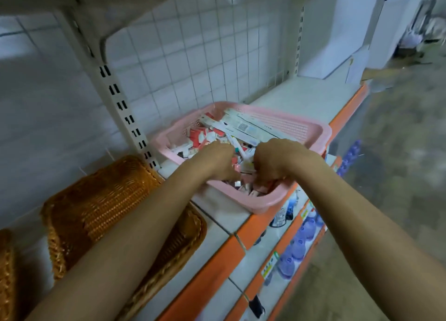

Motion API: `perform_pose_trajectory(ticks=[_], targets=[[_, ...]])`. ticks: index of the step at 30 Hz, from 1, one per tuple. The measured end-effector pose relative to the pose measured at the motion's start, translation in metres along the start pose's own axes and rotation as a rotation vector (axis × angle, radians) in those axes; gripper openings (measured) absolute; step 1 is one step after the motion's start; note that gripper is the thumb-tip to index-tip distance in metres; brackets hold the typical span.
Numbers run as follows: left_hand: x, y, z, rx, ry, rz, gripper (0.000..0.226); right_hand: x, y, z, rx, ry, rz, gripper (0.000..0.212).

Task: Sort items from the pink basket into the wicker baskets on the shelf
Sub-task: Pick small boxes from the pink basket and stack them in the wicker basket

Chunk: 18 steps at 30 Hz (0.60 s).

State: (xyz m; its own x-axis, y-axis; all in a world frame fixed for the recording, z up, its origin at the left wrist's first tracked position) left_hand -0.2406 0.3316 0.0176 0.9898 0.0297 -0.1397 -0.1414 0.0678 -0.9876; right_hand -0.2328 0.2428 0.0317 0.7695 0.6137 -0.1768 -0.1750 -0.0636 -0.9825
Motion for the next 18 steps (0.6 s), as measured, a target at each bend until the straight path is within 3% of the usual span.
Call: perform_pose_trajectory(ticks=[5,9,13,18], targets=[[0.005,0.001,-0.002,-0.056,0.106,-0.031,0.02,0.013,0.005,0.002,0.046,-0.08,-0.001,0.036],[0.007,0.001,-0.002,-0.155,0.112,-0.085,0.03,0.018,0.006,-0.003,0.139,-0.07,-0.058,0.028],[0.003,-0.004,-0.003,-0.285,0.152,-0.128,0.027,0.017,0.001,-0.009,0.225,-0.03,-0.125,0.018],[-0.004,-0.016,-0.001,-0.31,0.169,-0.286,0.034,0.008,-0.008,-0.006,0.2,-0.053,-0.22,0.029]])
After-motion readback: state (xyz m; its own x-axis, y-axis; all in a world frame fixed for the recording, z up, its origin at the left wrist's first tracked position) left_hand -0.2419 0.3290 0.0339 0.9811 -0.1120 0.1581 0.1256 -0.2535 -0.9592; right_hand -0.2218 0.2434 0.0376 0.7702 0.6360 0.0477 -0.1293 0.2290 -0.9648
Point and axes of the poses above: each hand's wrist, its own x-axis towards the middle knuckle, its own y-axis out of the palm, z = x × y, the point moved 9 cm from there along x, towards the middle knuckle, and after that the axes turned 2 degrees about x, right-handed, at the moved point
